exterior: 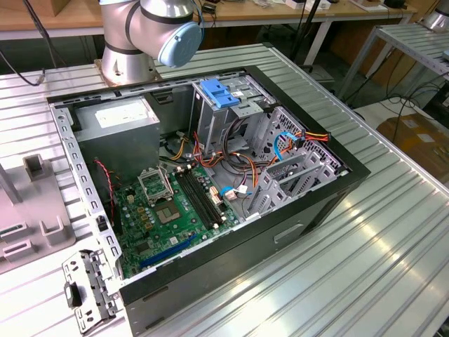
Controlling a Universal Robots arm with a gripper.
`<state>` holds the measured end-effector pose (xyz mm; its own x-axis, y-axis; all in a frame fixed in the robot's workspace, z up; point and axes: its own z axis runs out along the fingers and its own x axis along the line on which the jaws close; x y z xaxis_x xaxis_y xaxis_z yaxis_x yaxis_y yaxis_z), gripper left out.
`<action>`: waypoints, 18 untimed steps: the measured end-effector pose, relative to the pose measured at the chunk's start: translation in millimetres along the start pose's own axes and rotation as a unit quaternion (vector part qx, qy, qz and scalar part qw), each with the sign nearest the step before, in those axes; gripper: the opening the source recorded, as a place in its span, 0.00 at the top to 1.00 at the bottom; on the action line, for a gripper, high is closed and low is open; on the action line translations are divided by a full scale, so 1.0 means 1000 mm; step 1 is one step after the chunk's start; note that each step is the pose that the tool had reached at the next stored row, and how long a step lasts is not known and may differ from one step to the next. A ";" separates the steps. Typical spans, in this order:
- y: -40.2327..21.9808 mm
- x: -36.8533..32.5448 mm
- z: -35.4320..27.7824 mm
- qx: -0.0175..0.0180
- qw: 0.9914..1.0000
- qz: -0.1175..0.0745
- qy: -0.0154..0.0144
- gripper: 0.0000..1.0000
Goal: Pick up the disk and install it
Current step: 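Pick up the disk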
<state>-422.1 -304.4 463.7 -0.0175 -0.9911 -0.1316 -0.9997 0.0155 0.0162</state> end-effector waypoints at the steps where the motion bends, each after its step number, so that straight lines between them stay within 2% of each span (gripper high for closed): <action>1: 0.0000 0.0000 -0.0001 0.000 1.000 0.000 0.000 0.63; 18: 0.0000 -0.0002 -0.0013 0.000 1.000 0.000 -0.004 0.63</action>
<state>-422.1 -304.4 465.0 -0.0175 -0.9900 -0.1397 -0.9998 0.0154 0.0161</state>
